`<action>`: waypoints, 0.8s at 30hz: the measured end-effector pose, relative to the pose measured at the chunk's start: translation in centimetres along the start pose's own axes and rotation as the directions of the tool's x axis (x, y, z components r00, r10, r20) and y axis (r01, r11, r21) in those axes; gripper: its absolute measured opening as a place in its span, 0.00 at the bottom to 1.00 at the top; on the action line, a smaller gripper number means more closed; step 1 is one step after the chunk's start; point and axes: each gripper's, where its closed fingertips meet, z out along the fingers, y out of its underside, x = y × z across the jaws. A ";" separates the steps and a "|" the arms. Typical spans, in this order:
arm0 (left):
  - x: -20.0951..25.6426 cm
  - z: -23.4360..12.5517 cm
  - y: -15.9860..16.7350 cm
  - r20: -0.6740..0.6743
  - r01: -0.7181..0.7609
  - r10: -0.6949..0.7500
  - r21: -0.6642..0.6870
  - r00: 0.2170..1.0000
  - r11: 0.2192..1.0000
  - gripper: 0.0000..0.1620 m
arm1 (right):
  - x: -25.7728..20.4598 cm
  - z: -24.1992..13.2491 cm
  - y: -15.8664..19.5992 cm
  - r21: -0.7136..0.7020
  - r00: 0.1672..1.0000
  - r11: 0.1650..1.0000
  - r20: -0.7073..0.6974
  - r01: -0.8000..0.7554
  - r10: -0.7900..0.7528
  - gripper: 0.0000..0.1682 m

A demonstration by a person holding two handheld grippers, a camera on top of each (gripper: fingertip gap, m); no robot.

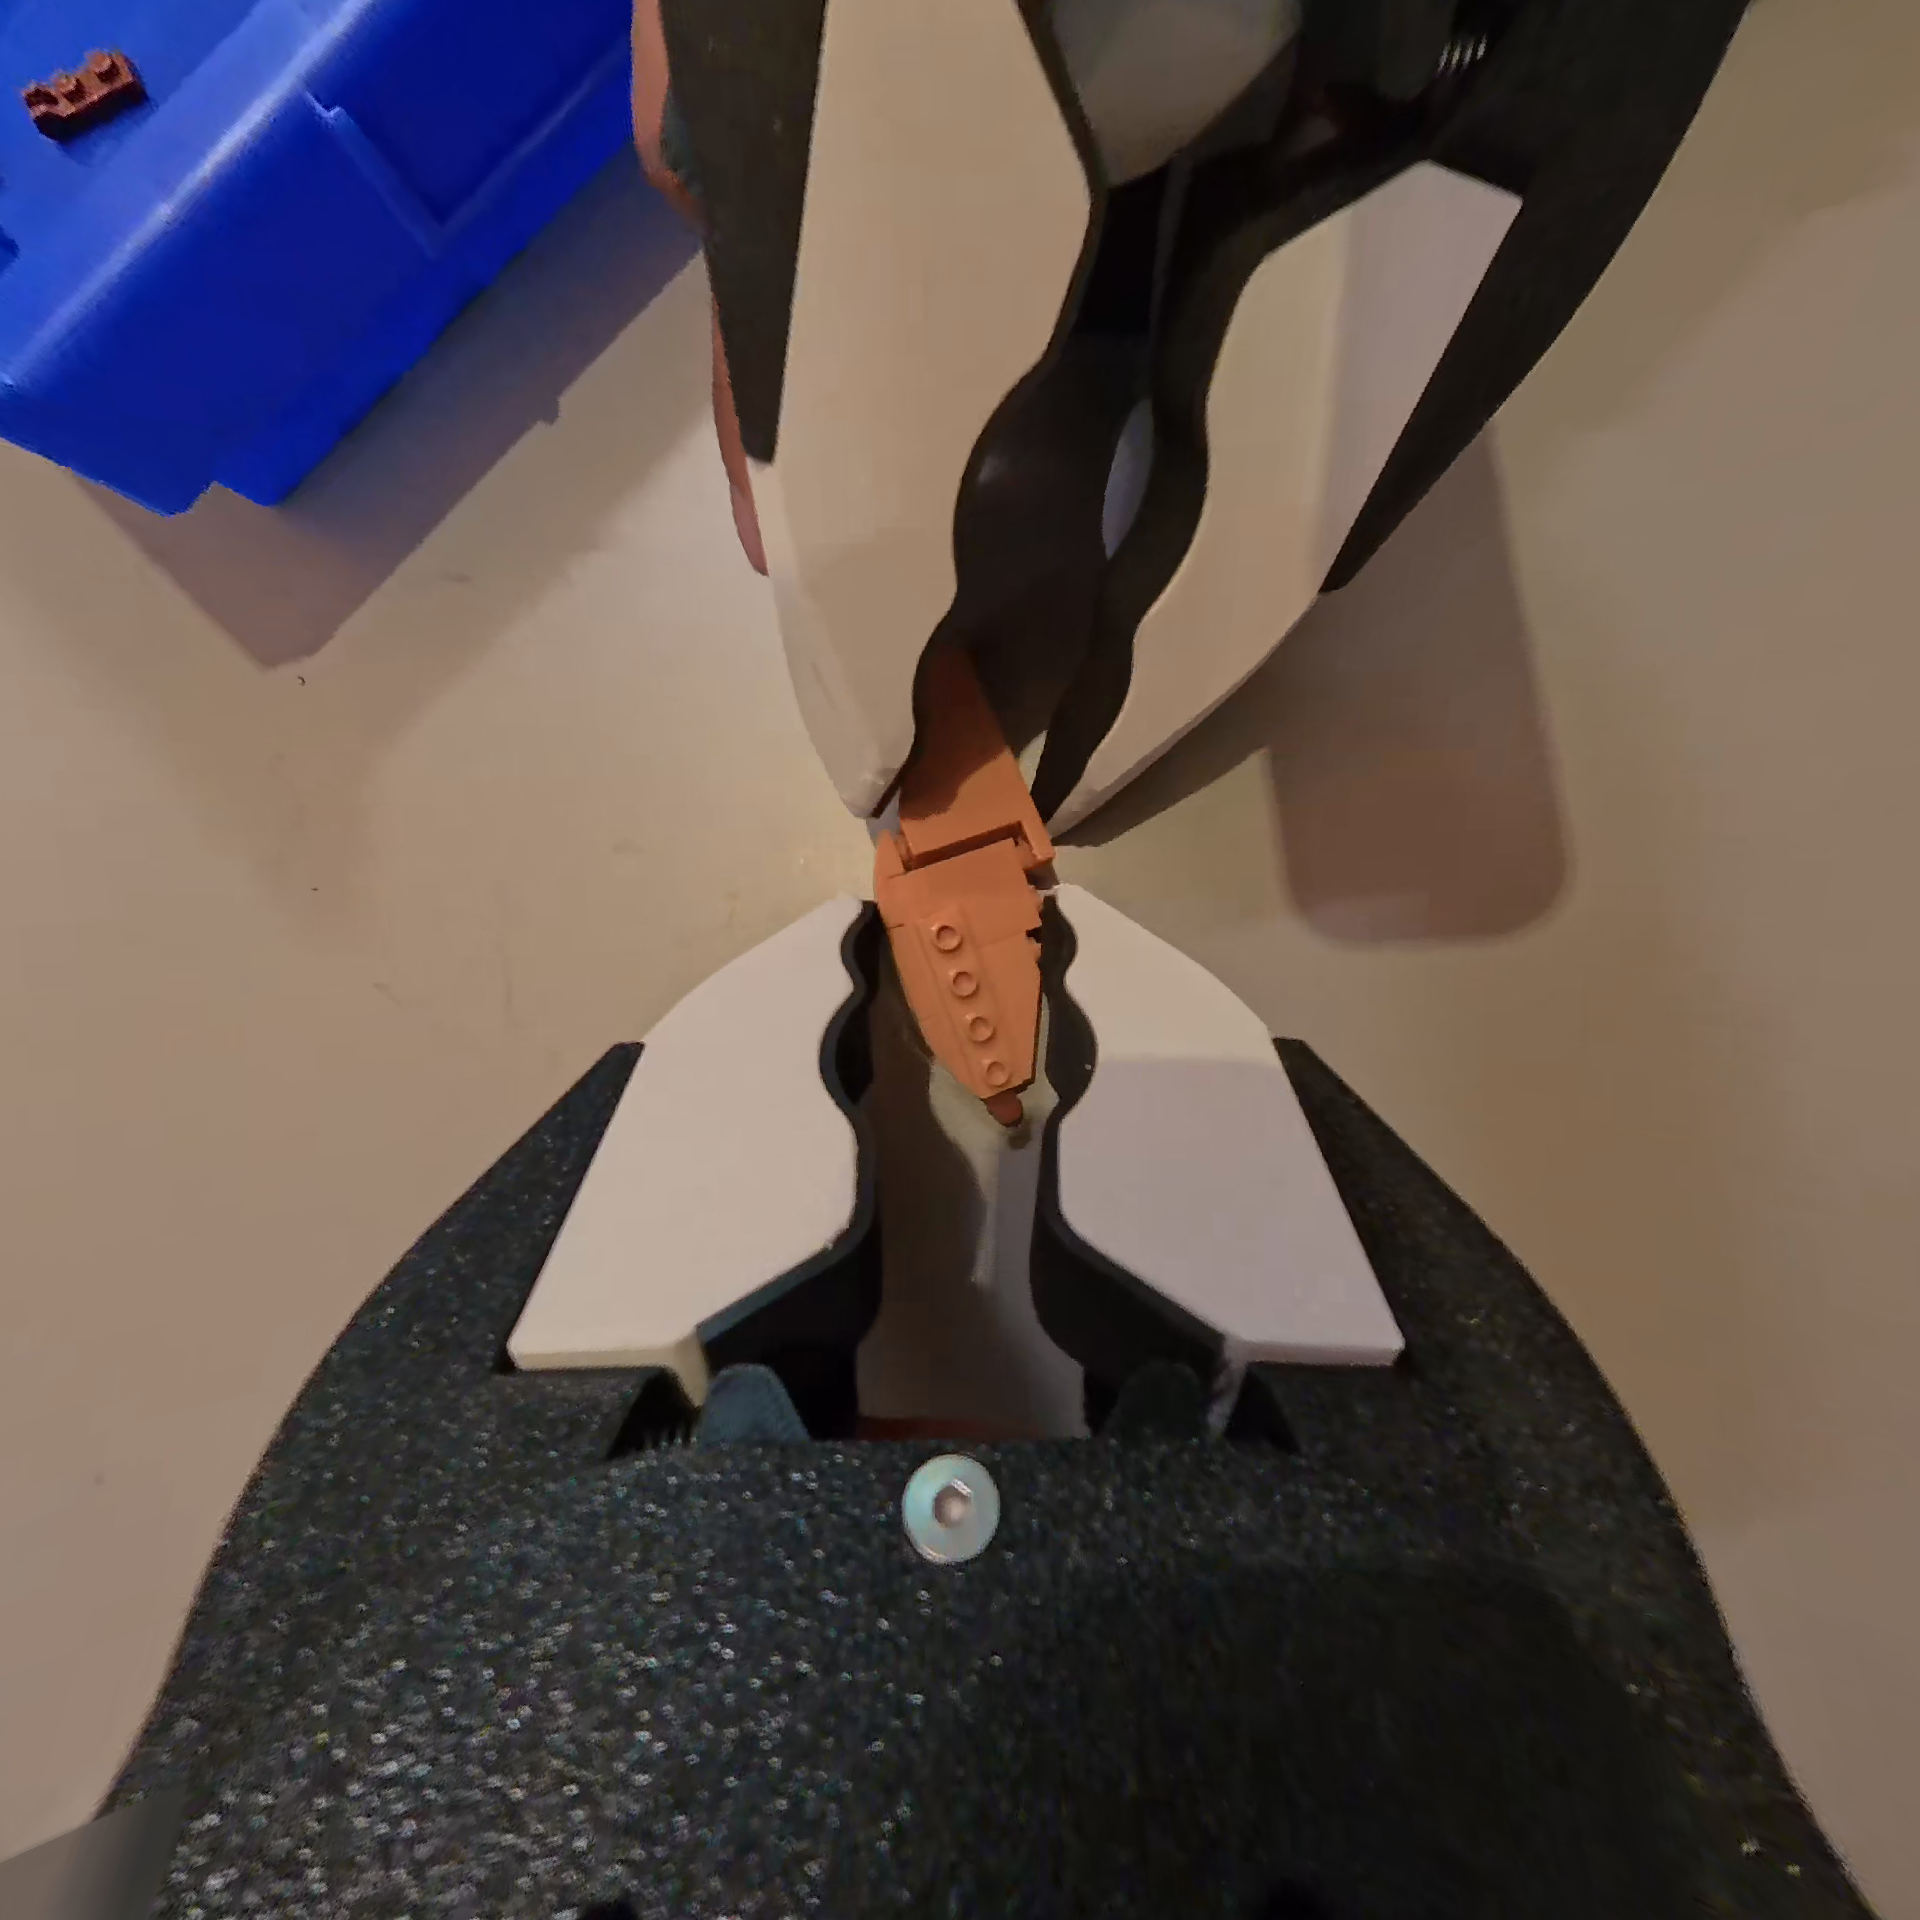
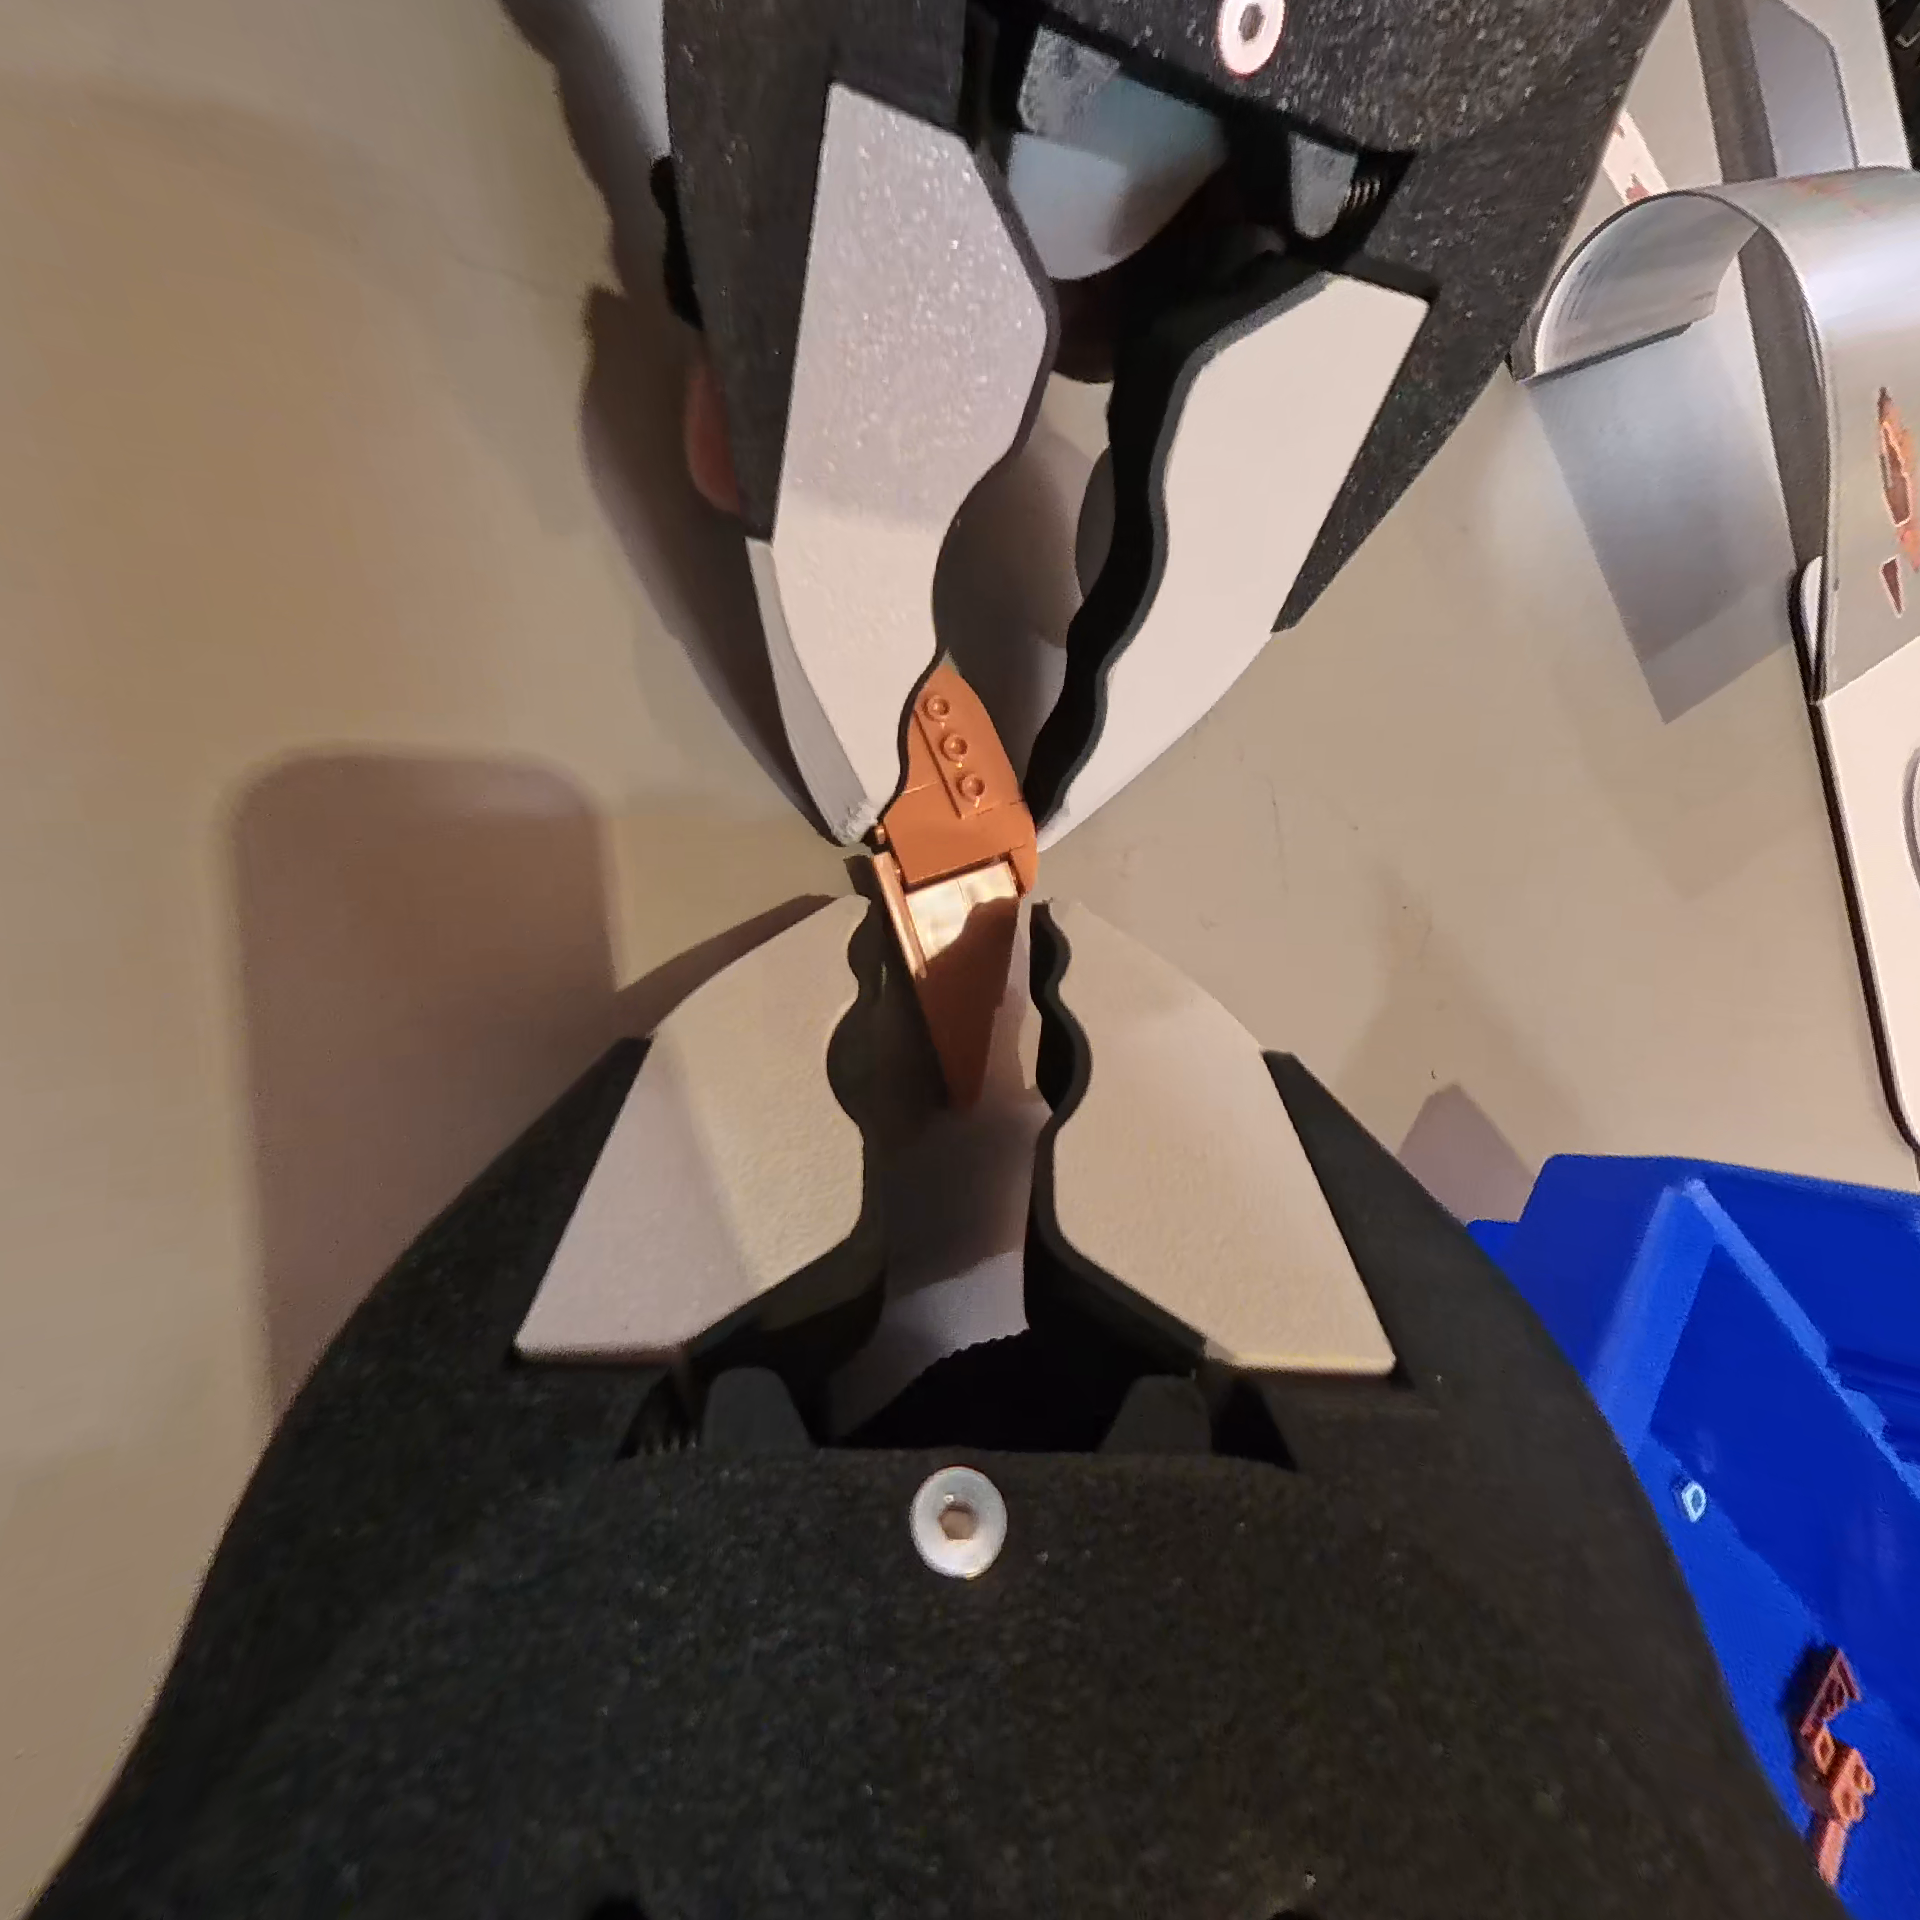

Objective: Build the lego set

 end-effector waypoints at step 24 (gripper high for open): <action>0.2 -0.4 0.2 -0.028 0.016 -0.016 -0.020 0.999 1.000 0.18 | -0.1 0.4 -0.4 -0.045 0.997 0.998 0.062 0.046 -0.043 0.16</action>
